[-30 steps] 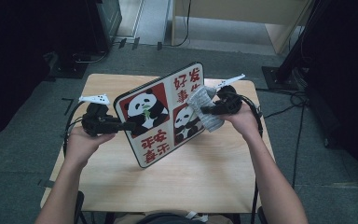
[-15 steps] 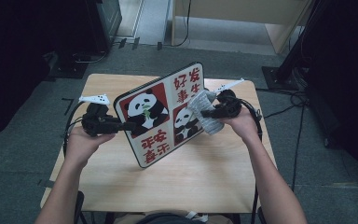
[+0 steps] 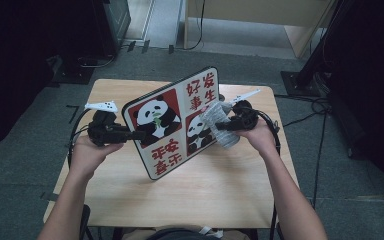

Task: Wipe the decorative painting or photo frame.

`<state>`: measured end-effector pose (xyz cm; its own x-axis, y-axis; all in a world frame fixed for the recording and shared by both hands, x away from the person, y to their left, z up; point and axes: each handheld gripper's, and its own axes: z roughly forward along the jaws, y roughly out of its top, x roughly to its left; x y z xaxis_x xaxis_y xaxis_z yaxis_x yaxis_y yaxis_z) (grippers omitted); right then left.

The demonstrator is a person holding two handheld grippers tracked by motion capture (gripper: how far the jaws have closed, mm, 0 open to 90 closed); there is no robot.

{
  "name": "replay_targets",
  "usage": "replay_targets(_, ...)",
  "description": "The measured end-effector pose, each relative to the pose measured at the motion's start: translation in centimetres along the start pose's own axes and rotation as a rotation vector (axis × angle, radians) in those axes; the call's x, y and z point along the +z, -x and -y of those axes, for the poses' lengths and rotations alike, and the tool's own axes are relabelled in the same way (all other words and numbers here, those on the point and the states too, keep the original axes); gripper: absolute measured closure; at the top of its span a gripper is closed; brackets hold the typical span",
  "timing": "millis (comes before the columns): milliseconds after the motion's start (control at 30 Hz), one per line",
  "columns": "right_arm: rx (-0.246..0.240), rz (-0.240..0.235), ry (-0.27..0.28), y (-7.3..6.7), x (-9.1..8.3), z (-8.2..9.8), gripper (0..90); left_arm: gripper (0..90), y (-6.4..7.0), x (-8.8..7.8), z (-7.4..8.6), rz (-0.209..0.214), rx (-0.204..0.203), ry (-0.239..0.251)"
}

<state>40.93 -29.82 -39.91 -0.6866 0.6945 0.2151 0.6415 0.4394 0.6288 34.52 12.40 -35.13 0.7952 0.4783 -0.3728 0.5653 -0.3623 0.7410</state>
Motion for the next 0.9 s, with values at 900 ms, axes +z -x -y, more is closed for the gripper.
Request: replay_targets(900,0.034,-0.012,-0.052,0.6,2.3,2.7,67.0,78.2,0.0,0.0,0.0,-0.001,-0.001,0.001)
